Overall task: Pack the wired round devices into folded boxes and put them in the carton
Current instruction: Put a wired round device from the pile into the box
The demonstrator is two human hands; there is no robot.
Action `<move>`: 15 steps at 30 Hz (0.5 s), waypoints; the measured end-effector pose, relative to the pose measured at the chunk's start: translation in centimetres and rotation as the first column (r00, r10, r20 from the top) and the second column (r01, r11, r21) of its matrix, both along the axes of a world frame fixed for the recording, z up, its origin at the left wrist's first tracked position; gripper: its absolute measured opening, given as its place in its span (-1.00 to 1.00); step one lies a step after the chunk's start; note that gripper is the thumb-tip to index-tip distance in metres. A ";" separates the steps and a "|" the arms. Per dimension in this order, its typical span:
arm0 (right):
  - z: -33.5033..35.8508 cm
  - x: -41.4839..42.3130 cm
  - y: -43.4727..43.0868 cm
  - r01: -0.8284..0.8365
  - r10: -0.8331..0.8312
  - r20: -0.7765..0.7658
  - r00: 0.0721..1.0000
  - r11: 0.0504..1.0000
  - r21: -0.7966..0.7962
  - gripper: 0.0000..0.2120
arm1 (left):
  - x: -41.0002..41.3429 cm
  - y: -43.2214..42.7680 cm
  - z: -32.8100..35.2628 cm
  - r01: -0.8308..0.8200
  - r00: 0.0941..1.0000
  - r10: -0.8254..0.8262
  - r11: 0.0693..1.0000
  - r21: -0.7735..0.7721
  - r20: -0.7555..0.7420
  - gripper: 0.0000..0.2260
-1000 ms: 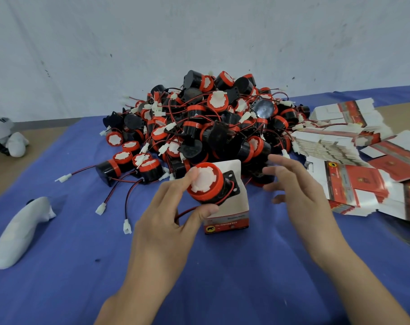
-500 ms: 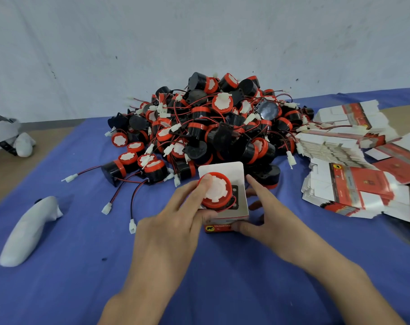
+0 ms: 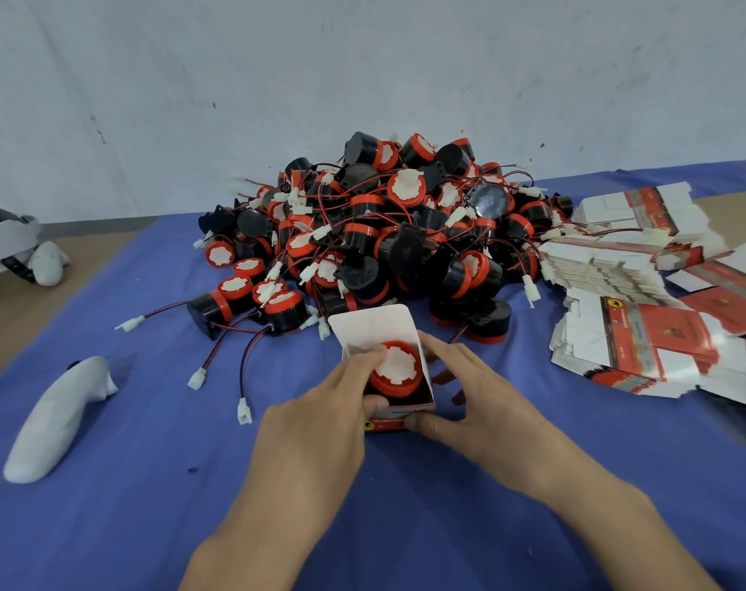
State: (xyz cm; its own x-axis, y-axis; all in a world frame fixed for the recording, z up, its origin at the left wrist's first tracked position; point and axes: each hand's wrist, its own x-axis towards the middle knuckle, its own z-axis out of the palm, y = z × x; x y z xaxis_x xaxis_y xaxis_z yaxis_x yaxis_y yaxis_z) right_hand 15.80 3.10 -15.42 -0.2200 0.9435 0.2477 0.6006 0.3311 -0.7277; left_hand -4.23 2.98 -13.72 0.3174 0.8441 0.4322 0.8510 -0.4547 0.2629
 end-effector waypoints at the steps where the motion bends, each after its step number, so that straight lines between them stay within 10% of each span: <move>1: 0.0 -0.1 0.0 0.001 -0.001 0.002 1.000 1.000 0.002 -0.24 | 0.0 0.0 -0.2 0.009 0.999 -0.006 0.997 0.073 -0.043 -0.32; 5: -0.3 -0.1 0.1 -0.012 0.012 0.000 1.000 1.000 -0.013 -0.27 | 0.4 0.1 -0.3 -0.022 0.983 0.031 0.998 0.051 -0.180 -0.32; 10: -0.4 -0.2 0.0 -0.020 0.008 -0.130 0.991 0.996 -0.091 -0.50 | 0.3 0.7 -1.1 -0.052 0.985 0.058 0.998 0.041 -0.163 -0.82; 15: -1.0 -2.1 0.5 0.107 -0.149 -0.337 0.930 0.985 -0.139 -0.75 | 0.4 0.3 -0.6 -0.062 0.972 0.077 0.995 0.074 -0.224 -0.67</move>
State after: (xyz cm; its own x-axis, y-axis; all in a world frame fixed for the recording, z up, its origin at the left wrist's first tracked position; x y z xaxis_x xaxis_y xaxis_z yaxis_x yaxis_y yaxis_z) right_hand 13.72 3.62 -16.44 -0.0162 0.9846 0.1739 0.3374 0.1691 -0.9260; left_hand -3.82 3.31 -14.28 0.3552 0.8392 0.4119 0.9148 -0.4026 0.0313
